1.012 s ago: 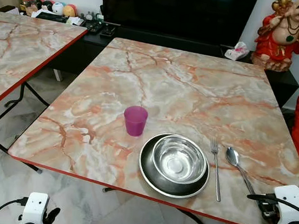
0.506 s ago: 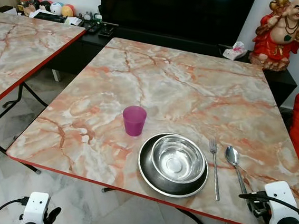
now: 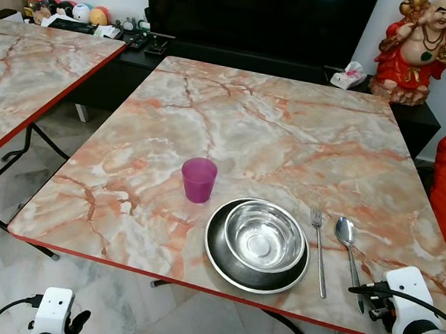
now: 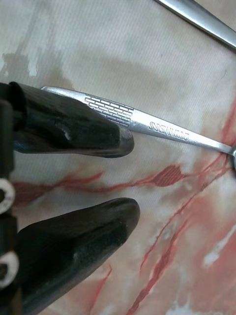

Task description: Setting the table

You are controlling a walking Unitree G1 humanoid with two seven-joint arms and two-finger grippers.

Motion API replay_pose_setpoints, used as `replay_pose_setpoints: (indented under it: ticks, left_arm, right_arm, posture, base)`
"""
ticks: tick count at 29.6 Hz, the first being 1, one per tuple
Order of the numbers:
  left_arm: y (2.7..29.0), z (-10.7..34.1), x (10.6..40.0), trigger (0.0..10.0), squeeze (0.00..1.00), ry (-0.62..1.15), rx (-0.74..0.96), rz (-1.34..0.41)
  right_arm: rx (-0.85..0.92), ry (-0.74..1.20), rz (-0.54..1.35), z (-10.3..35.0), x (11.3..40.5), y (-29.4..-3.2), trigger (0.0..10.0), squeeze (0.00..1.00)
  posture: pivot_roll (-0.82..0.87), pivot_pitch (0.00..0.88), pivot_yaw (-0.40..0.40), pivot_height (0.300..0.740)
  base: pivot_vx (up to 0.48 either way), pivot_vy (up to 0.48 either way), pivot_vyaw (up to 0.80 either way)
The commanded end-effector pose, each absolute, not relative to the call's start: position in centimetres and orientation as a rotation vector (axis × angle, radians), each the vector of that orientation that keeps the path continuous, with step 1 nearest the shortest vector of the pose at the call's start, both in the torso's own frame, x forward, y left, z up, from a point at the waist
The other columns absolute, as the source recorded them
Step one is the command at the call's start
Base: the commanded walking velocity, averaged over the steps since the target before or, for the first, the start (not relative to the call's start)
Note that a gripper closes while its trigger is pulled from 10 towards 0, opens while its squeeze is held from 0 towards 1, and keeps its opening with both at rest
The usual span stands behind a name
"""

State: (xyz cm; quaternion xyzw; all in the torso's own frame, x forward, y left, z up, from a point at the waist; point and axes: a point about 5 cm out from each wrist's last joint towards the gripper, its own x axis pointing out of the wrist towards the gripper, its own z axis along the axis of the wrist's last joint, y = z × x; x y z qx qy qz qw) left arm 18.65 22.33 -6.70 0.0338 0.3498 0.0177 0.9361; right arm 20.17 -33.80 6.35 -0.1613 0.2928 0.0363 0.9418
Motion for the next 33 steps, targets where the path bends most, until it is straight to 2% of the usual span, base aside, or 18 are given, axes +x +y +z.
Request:
replay_pose_setpoints:
  ticks: [1, 4, 5, 9, 11, 14, 18, 19, 20, 21, 22, 24, 25, 26, 29, 33]
  left_arm:
    - [22.4, -7.0, 18.2, 10.0, 0.00, 0.742, 0.068, 0.043]
    - [22.5, -7.1, 18.1, 10.0, 0.00, 0.749, 0.069, 0.045]
    - [22.6, -7.1, 18.0, 10.0, 0.00, 0.754, 0.070, 0.047]
    - [22.7, -7.1, 17.9, 10.0, 0.00, 0.755, 0.070, 0.050]
    - [22.8, -7.1, 17.9, 10.0, 0.00, 0.756, 0.071, 0.052]
    - [22.9, -7.1, 17.8, 10.0, 0.00, 0.756, 0.071, 0.055]
    - [22.9, -7.1, 17.8, 10.0, 0.00, 0.756, 0.071, 0.056]
    - [22.9, -7.1, 17.8, 10.0, 0.00, 0.758, 0.073, 0.054]
    - [22.9, -7.1, 17.8, 10.0, 0.00, 0.758, 0.073, 0.054]
    - [22.9, -7.1, 17.8, 10.0, 0.00, 0.760, 0.077, 0.056]
    - [22.9, -7.1, 17.8, 10.0, 0.00, 0.760, 0.077, 0.056]
    - [23.0, -7.1, 17.8, 10.0, 0.00, 0.761, 0.080, 0.059]
    - [23.0, -7.1, 17.8, 10.0, 0.00, 0.761, 0.080, 0.059]
    - [23.1, -7.1, 17.8, 10.0, 0.00, 0.764, 0.076, 0.068]
    - [23.2, -7.1, 17.8, 10.0, 0.00, 0.766, 0.075, 0.072]
    - [23.5, -7.1, 17.7, 10.0, 0.00, 0.773, 0.073, 0.078]
  right_arm:
    - [-0.319, 0.602, 0.099, 6.1, 20.3, -33.1, 10.0, 0.00]
    - [-0.330, 0.537, -0.046, 6.5, 21.0, -34.1, 10.0, 0.00]
    - [-0.338, 0.466, -0.205, 6.8, 21.4, -35.0, 10.0, 0.00]
    - [-0.358, 0.391, -0.350, 7.1, 21.4, -35.7, 10.0, 0.00]
    - [-0.317, 0.286, -0.429, 7.5, 21.6, -35.4, 10.0, 0.00]
    - [-0.204, 0.154, -0.396, 7.8, 22.4, -33.5, 10.0, 0.00]
    - [-0.155, 0.122, -0.382, 7.7, 22.6, -32.7, 10.0, 0.00]
    - [-0.111, 0.094, -0.352, 7.4, 23.0, -31.2, 10.0, 0.00]
    - [-0.111, 0.094, -0.352, 7.4, 23.0, -31.2, 10.0, 0.00]
    - [-0.070, 0.063, -0.312, 7.1, 23.4, -29.4, 10.0, 0.00]
    - [-0.070, 0.063, -0.312, 7.1, 23.4, -29.4, 10.0, 0.00]
    - [-0.020, 0.019, -0.273, 7.0, 24.0, -27.2, 10.0, 0.00]
    - [-0.020, 0.019, -0.273, 7.0, 24.0, -27.2, 10.0, 0.00]
    - [0.011, -0.023, -0.276, 7.3, 24.6, -26.1, 10.0, 0.00]
    - [0.015, -0.053, -0.267, 7.8, 25.2, -25.3, 10.0, 0.00]
    - [0.013, -0.138, -0.280, 9.1, 25.8, -24.9, 10.0, 0.00]
  posture:
    - [0.06, 0.000, -0.035, 0.740]
    - [0.06, 0.000, -0.035, 0.740]
    - [0.06, 0.000, -0.036, 0.740]
    - [0.07, 0.000, -0.037, 0.740]
    - [0.07, 0.000, -0.035, 0.740]
    - [0.07, 0.000, -0.032, 0.740]
    - [0.07, 0.000, -0.031, 0.740]
    - [0.07, 0.000, -0.032, 0.740]
    - [0.07, 0.000, -0.032, 0.740]
    - [0.08, 0.000, -0.033, 0.740]
    - [0.08, 0.000, -0.033, 0.740]
    - [0.09, 0.000, -0.035, 0.740]
    - [0.09, 0.000, -0.035, 0.740]
    - [0.09, 0.000, -0.034, 0.740]
    - [0.09, 0.000, -0.035, 0.740]
    - [0.09, 0.000, -0.038, 0.740]
  base:
    - [0.000, 0.000, 0.00]
    - [0.000, 0.000, 0.00]
    - [0.000, 0.000, 0.00]
    - [0.000, 0.000, 0.00]
    - [0.000, 0.000, 0.00]
    - [0.000, 0.000, 0.00]
    - [0.000, 0.000, 0.00]
    - [0.000, 0.000, 0.00]
    - [0.000, 0.000, 0.00]
    - [0.000, 0.000, 0.00]
    - [0.000, 0.000, 0.00]
    - [0.000, 0.000, 0.00]
    - [0.000, 0.000, 0.00]
    - [0.000, 0.000, 0.00]
    - [0.000, 0.000, 0.00]
    - [0.000, 0.382, 0.00]
